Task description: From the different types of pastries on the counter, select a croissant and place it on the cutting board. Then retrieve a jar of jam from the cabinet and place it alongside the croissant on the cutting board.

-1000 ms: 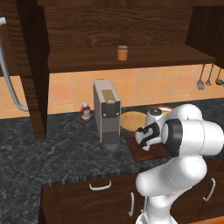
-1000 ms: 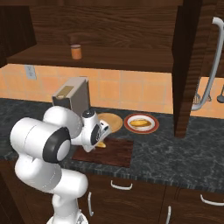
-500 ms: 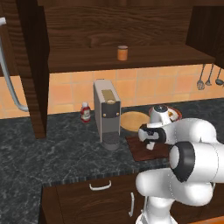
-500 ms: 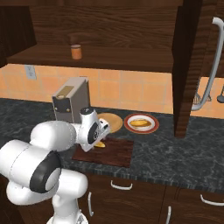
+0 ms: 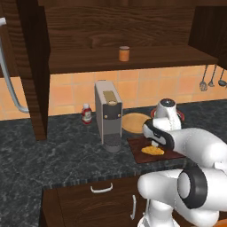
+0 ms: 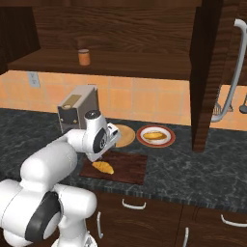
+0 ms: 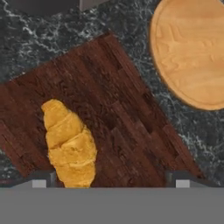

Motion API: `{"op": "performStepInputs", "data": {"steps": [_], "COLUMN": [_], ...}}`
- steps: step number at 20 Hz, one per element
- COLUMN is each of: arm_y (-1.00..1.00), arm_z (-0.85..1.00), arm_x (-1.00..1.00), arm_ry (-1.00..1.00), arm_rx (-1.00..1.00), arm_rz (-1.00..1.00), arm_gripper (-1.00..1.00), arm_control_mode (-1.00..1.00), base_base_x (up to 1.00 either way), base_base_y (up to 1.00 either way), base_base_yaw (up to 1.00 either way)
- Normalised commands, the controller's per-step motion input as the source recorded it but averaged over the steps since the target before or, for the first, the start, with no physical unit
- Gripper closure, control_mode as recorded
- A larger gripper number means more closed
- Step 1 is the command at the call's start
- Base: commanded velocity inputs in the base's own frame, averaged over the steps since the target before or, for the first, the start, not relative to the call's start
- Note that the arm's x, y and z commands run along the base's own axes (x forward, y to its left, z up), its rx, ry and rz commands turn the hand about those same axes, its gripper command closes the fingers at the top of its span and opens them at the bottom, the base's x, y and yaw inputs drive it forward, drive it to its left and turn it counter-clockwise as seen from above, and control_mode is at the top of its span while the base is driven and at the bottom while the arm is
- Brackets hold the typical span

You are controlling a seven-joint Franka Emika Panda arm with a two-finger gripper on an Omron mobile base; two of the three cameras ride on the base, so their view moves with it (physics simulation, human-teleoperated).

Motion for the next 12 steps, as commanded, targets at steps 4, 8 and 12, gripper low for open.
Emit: {"op": "performStepInputs", "data": {"steps": [4, 8, 12], "arm_y": [-0.13, -0.16, -0.21], "arm_z": [0.96, 0.56, 0.28], "arm_x": [-0.16, -0.66, -0.97], "arm_ry": [-0.01, -0.18, -0.31], "arm_rx": [0.01, 0.05, 0.18], "arm_rz": [0.01, 0.01, 0.0], "arm_gripper": [-1.0, -1.0, -1.0], "arm_control_mode": [-1.0, -1.0, -1.0], "base_base_x": [0.0, 0.0, 0.0], "base_base_y": [0.0, 0.0, 0.0], "base_base_yaw": [0.0, 0.0, 0.0]}}
